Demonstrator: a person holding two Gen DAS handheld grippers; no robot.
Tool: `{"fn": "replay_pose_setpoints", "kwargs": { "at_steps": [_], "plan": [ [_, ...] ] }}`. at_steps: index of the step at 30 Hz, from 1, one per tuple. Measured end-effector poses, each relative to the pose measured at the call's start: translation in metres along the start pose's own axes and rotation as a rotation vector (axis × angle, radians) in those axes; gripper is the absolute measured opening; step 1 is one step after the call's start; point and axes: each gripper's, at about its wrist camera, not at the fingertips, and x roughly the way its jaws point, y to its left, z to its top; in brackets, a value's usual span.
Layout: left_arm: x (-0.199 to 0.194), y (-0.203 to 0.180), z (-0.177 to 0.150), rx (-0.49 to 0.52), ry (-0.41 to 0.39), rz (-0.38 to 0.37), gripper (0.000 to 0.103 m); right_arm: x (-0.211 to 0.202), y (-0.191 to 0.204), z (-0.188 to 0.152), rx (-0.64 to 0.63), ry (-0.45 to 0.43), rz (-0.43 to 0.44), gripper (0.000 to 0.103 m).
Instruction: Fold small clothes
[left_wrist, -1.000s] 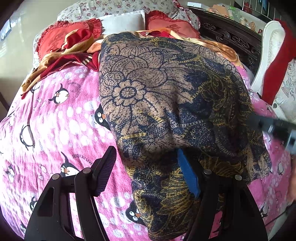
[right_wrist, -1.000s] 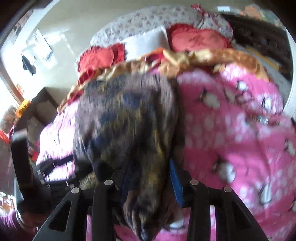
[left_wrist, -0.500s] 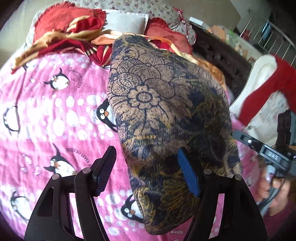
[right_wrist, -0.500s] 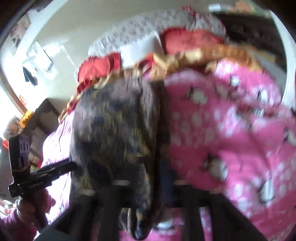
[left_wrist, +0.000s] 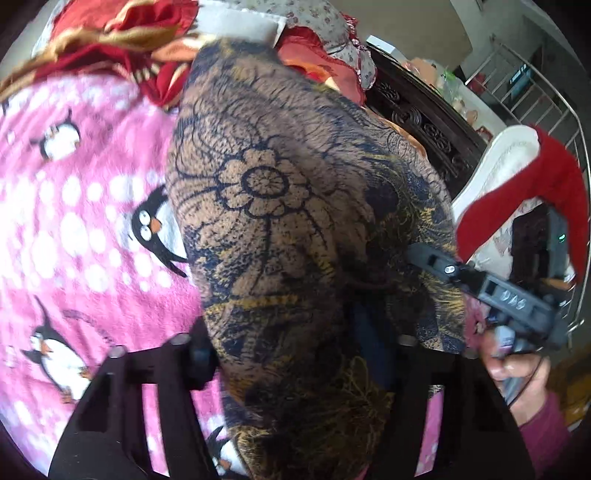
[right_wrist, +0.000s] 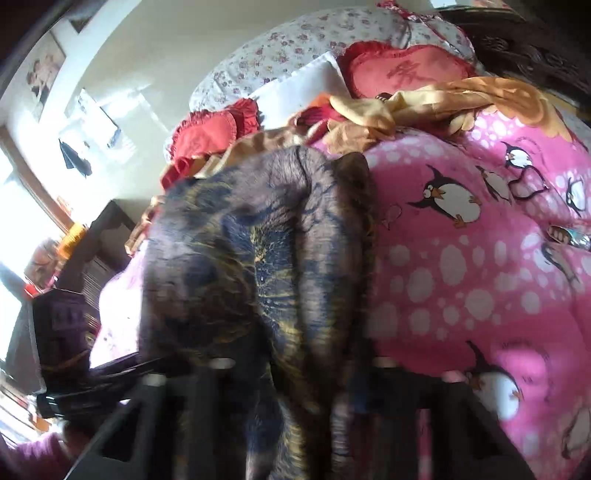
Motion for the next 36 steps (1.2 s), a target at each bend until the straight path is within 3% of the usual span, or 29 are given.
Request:
{"fn": "replay_pose_setpoints", "kwargs": {
  "at_steps": [2, 3, 8, 13, 15, 18, 20, 22, 25, 28, 31, 34, 36],
  "plan": [
    [-0.015, -0.003, -0.001, 0.008, 0.0, -0.007, 0.035, -0.012, 0.006, 0.0, 0.028, 0.008, 0.052, 0.019],
    [-0.024, -0.003, -0.001, 0.005, 0.002, -0.017, 0.034, -0.017, 0.012, 0.001, 0.028, 0.01, 0.071, 0.019],
    [-0.091, -0.004, -0.024, 0.005, 0.017, -0.018, 0.034, -0.047, 0.062, -0.017, -0.005, 0.053, 0.158, 0.019],
    [-0.148, 0.012, -0.074, -0.041, 0.091, 0.024, 0.034, -0.052, 0.101, -0.066, -0.024, 0.144, 0.211, 0.019],
    [-0.15, 0.027, -0.106, -0.067, 0.139, 0.102, 0.036, -0.038, 0.108, -0.091, -0.039, 0.194, 0.172, 0.027],
    [-0.14, 0.039, -0.142, -0.063, 0.215, 0.27, 0.046, -0.018, 0.111, -0.123, -0.099, 0.302, -0.002, 0.03],
    [-0.153, 0.039, -0.152, -0.075, 0.163, 0.266, 0.049, -0.036, 0.122, -0.131, -0.155, 0.259, -0.034, 0.03],
    [-0.168, 0.032, -0.157, -0.065, 0.121, 0.306, 0.049, -0.059, 0.138, -0.137, -0.196, 0.244, 0.018, 0.03],
    [-0.185, 0.017, -0.167, -0.057, 0.069, 0.304, 0.054, -0.075, 0.159, -0.156, -0.268, 0.297, 0.03, 0.03],
    [-0.186, 0.006, -0.18, -0.046, 0.059, 0.307, 0.056, -0.079, 0.16, -0.181, -0.291, 0.334, -0.008, 0.03],
    [-0.17, 0.006, -0.183, -0.028, 0.108, 0.326, 0.056, -0.07, 0.159, -0.204, -0.3, 0.363, -0.002, 0.03],
    [-0.156, 0.009, -0.187, -0.017, 0.145, 0.354, 0.056, -0.062, 0.156, -0.218, -0.314, 0.357, -0.017, 0.011],
    [-0.157, 0.009, -0.19, -0.011, 0.151, 0.358, 0.056, -0.066, 0.154, -0.22, -0.339, 0.34, -0.062, 0.006]
  ]
}}
